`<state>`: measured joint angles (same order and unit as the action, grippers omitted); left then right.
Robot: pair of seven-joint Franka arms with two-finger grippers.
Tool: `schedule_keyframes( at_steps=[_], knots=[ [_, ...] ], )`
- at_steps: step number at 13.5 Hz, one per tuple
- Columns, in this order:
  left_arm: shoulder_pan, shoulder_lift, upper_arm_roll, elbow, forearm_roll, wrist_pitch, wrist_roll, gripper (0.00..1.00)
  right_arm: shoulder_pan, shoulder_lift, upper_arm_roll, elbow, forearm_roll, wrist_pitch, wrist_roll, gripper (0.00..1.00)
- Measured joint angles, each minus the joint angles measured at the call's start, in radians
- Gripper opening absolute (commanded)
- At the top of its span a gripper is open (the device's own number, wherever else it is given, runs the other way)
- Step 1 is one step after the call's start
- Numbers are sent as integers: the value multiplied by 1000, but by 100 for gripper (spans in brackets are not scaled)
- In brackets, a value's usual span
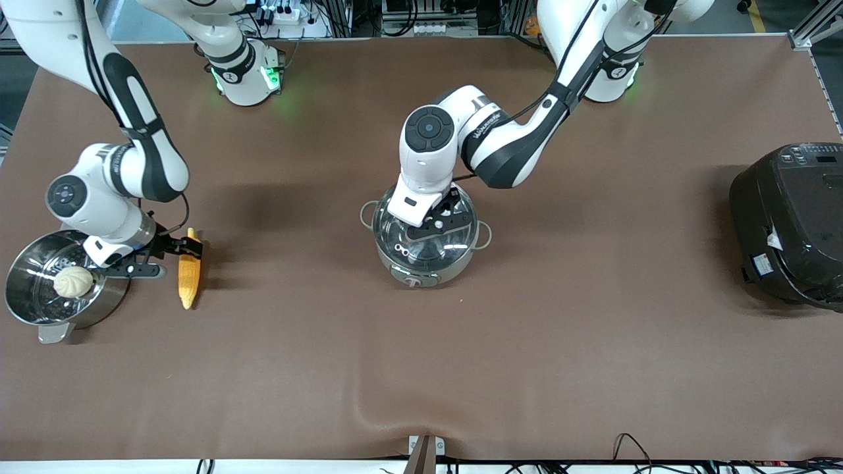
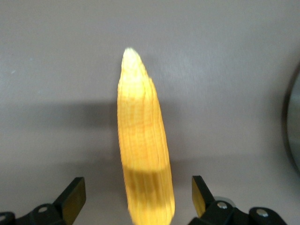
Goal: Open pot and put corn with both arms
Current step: 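Grasp the lid knob with the left gripper while the right gripper reaches the corn, then lift the lid with the left gripper while the right gripper grasps the corn, then carry the corn over the pot with the right gripper while the left holds the lid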
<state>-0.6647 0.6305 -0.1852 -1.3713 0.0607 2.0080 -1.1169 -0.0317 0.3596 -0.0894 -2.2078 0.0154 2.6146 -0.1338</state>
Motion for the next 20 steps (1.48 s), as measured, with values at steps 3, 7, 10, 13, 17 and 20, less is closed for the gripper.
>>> schedule_keyframes(
  at_steps=[3, 7, 10, 13, 17, 20],
  knots=[
    [2, -5, 0, 6, 0, -2, 0, 0, -3, 65, -3, -16, 0, 86, -38, 100],
    [26, -93, 8, 32, 2, -60, 0, 0, -3, 79, -3, -15, 0, 90, -59, 24],
    [112, -207, 10, 38, 5, -158, 74, 0, -3, 75, -2, -8, 0, 90, -58, 0],
    [234, -305, 10, 37, 3, -284, 312, 0, 6, 27, 3, 25, 1, -20, -57, 0],
    [428, -350, 8, 3, -20, -356, 629, 0, 104, -103, 28, 186, 3, -397, 73, 0],
    [567, -359, 7, -80, -31, -347, 796, 0, 290, -128, 41, 350, 7, -511, 310, 0]
  ],
)
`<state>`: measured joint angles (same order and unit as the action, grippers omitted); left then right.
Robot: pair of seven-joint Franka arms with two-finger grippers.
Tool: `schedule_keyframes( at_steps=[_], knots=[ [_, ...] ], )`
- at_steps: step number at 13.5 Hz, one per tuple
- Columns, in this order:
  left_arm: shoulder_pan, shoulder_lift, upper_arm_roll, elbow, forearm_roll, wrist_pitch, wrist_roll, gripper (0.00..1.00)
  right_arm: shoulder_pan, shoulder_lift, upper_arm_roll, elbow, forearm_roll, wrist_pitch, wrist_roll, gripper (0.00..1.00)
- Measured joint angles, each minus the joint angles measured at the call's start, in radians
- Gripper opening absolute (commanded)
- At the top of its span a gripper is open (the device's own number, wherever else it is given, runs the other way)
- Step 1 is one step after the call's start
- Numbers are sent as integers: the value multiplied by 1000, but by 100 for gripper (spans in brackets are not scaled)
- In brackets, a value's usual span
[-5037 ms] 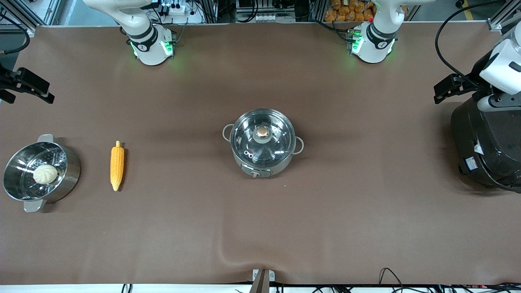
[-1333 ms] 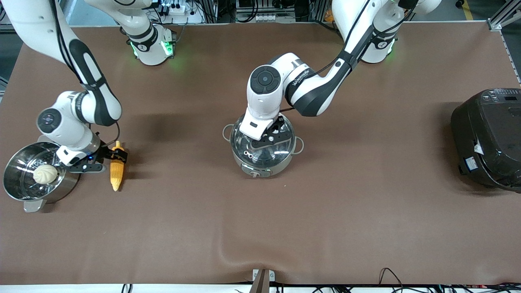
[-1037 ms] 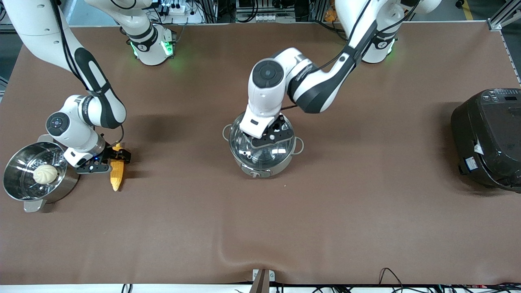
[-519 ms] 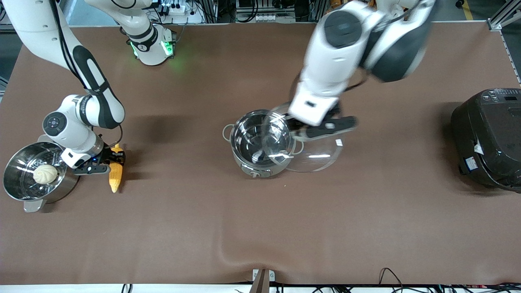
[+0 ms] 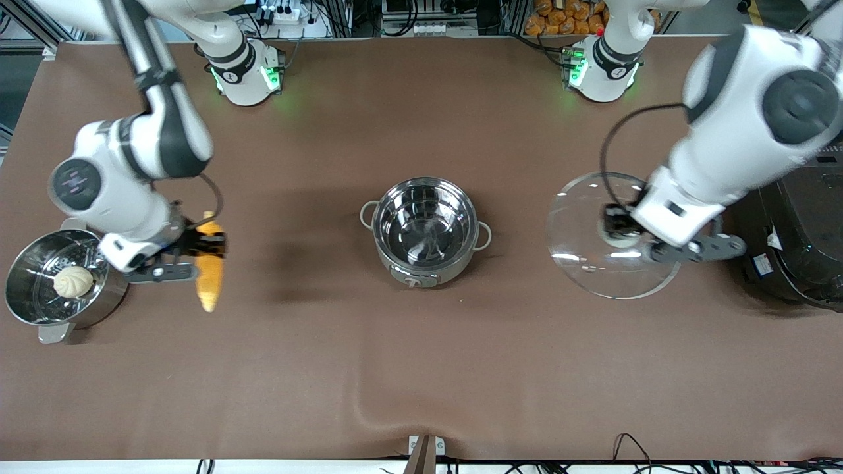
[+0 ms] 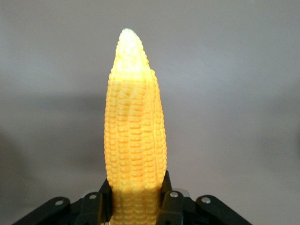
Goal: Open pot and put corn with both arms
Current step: 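Carry the corn over the pot with the right gripper while the left holds the lid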
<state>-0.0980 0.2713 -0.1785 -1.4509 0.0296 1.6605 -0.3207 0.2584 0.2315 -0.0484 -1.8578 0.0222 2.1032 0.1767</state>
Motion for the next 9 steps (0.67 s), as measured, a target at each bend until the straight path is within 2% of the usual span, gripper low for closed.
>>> schedule_keyframes(
  at_steps=[2, 5, 7, 9],
  knots=[
    [78, -2, -1, -74, -1, 37, 85, 0, 121, 32, 3, 89, 38, -1, 190, 0],
    [175, -9, -1, -229, -3, 180, 188, 0, 279, 176, 4, 272, 174, 4, 389, 0],
    [202, -23, -2, -354, -3, 293, 204, 0, 379, 279, 3, 376, 172, 14, 497, 0],
    [214, -36, -2, -459, -4, 362, 204, 0, 466, 359, 1, 418, 149, 55, 572, 0]
  ],
)
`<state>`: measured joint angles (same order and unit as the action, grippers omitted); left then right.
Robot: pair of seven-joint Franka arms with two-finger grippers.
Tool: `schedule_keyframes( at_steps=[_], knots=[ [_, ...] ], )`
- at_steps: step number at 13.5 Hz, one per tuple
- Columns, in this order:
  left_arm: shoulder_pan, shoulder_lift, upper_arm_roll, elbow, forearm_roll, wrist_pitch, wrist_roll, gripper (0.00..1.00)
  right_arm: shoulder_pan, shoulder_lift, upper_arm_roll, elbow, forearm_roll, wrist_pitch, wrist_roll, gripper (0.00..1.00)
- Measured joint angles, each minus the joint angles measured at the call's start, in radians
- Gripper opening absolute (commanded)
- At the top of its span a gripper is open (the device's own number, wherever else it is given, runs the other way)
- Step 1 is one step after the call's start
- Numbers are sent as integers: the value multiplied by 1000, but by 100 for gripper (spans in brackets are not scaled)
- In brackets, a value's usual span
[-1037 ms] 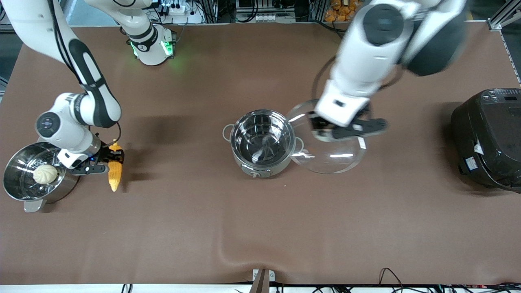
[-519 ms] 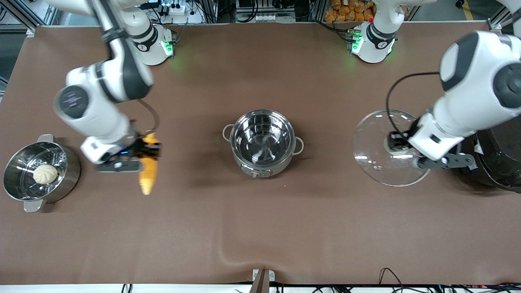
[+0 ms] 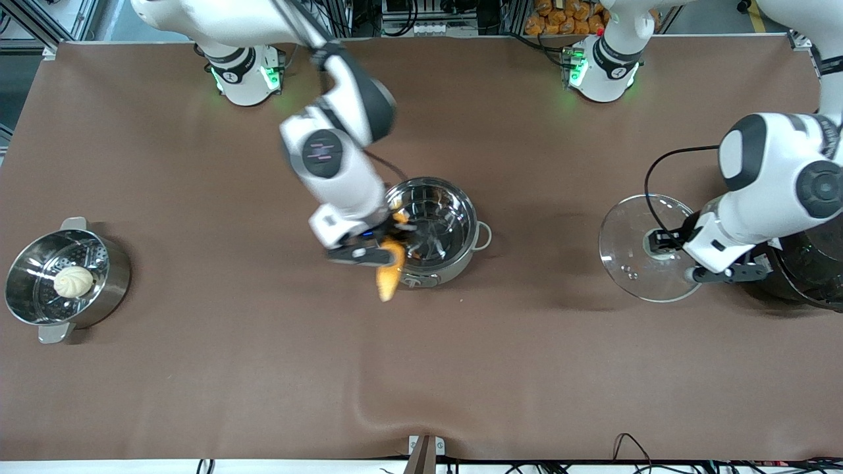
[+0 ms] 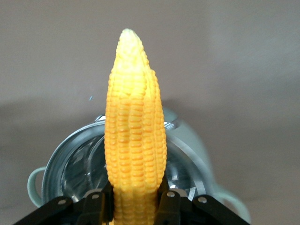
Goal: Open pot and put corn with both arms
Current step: 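Carry the corn over the pot with the right gripper while the left holds the lid, then lower the corn into the pot while the left gripper sets the lid down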
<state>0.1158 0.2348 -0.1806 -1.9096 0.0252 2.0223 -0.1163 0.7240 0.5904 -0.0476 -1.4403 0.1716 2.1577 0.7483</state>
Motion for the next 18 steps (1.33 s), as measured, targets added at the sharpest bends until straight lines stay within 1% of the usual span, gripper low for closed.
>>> schedule_keyframes(
  at_steps=[2, 3, 4, 5, 6, 7, 9, 10, 11, 12, 13, 14, 15, 17, 18],
  knots=[
    [8, -6, 0, -99, -1, 94, 0, 0, 56, 59, -4, 9, -33, 36, 64, 0],
    [13, -7, 0, -147, -1, 151, 0, 0, 68, 71, -6, 12, -40, 38, 81, 1],
    [18, -6, 0, -192, -1, 204, 0, 0, 76, 75, -7, 13, -43, 36, 92, 1],
    [21, -4, 0, -230, -1, 247, 0, 0, 83, 74, -7, 13, -43, 28, 99, 4],
    [25, 1, 0, -262, -1, 291, 0, 0, 88, 74, -7, 15, -43, 10, 103, 5],
    [29, 7, 0, -291, -1, 338, 0, 0, 89, 74, -7, 18, -43, -12, 104, 5],
    [31, 19, 0, -334, -1, 419, 0, 0, 89, 72, -8, 24, -43, -49, 104, 8],
    [31, 24, 0, -347, -1, 447, 0, 0, 91, 72, -8, 24, -43, -60, 104, 18],
    [31, 30, 0, -354, -1, 467, 0, 0, 95, 73, -8, 23, -47, -67, 104, 55],
    [31, 38, -1, -357, -1, 482, 0, 0, 98, 74, -8, 21, -54, -69, 109, 100],
    [31, 48, -1, -358, -1, 493, 0, 7, 99, 74, -9, 20, -56, -71, 122, 100],
    [31, 57, -3, -358, -1, 499, 0, 49, 99, 74, -10, 19, -58, -76, 147, 100],
    [31, 65, -4, -358, -1, 502, 0, 99, 99, 74, -12, 19, -67, -81, 163, 100],
    [28, 67, -8, -356, -1, 506, 0, 100, 99, 71, -17, 22, -81, -90, 175, 100],
    [25, 66, -10, -350, -1, 507, -1, 100, 99, 64, -22, 29, -83, -116, 177, 100]
  ],
)
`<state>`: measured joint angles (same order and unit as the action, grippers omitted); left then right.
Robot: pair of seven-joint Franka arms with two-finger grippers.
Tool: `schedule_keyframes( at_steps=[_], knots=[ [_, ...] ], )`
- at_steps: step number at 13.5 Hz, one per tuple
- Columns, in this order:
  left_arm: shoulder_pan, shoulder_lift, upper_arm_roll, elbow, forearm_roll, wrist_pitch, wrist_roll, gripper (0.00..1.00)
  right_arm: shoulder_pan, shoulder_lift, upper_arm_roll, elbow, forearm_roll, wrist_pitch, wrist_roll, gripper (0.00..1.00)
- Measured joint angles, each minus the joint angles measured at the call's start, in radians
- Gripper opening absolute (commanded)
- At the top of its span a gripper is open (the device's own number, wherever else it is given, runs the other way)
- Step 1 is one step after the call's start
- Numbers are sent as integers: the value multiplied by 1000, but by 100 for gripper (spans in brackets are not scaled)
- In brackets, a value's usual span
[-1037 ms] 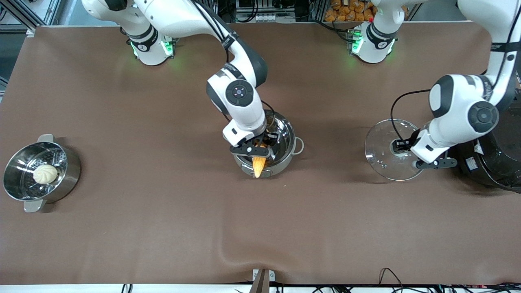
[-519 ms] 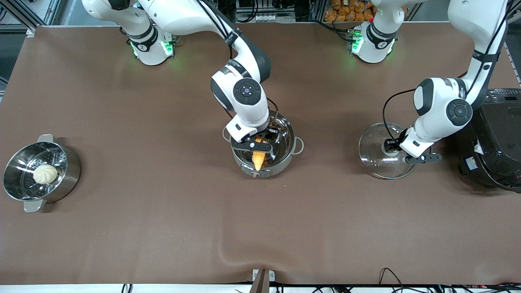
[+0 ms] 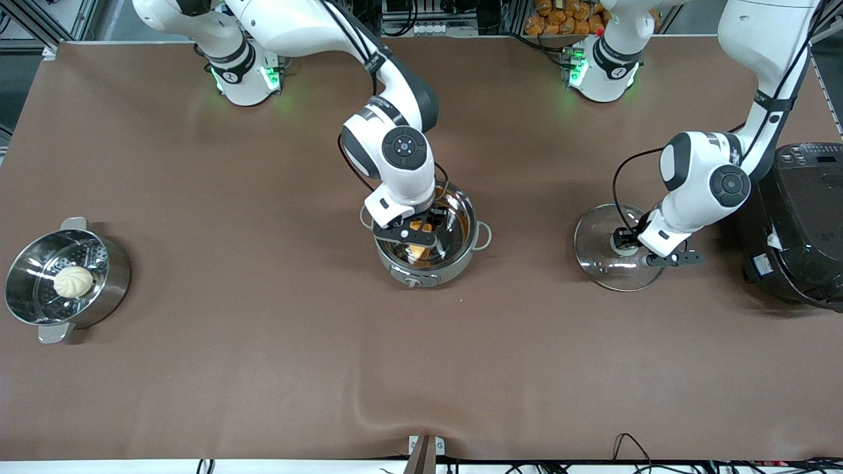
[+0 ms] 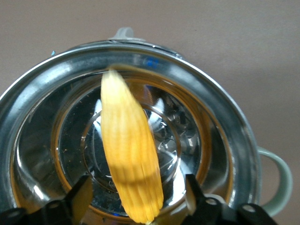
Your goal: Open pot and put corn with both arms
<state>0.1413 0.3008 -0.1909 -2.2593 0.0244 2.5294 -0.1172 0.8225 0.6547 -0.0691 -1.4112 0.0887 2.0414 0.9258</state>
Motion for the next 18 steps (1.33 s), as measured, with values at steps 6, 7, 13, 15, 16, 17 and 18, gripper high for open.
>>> schedule_keyframes(
  at_steps=[6, 7, 13, 15, 16, 17, 18],
  knots=[
    [1, -141, -1, 211, 0, -290, 0, 100, -136, -209, -55, -1, -80, -189, -36, 100],
    [0, -177, -2, 265, 0, -368, 0, 100, -201, -240, -57, -6, -79, -203, -113, 100],
    [-2, -264, -12, 579, 0, -790, 0, 100, -539, -453, -60, -9, -61, -493, -552, 100],
    [-3, -274, -16, 626, 0, -846, 0, 100, -625, -511, -60, -8, -60, -563, -699, 100],
    [-3, -284, -23, 636, 0, -862, 0, 100, -655, -535, -60, -9, -60, -590, -728, 100],
    [-4, -295, -33, 639, 0, -869, 0, 100, -671, -555, -60, -10, -60, -615, -742, 100],
    [-5, -303, -41, 639, 0, -872, 0, 100, -675, -572, -60, -11, -60, -633, -744, 100]
  ],
)
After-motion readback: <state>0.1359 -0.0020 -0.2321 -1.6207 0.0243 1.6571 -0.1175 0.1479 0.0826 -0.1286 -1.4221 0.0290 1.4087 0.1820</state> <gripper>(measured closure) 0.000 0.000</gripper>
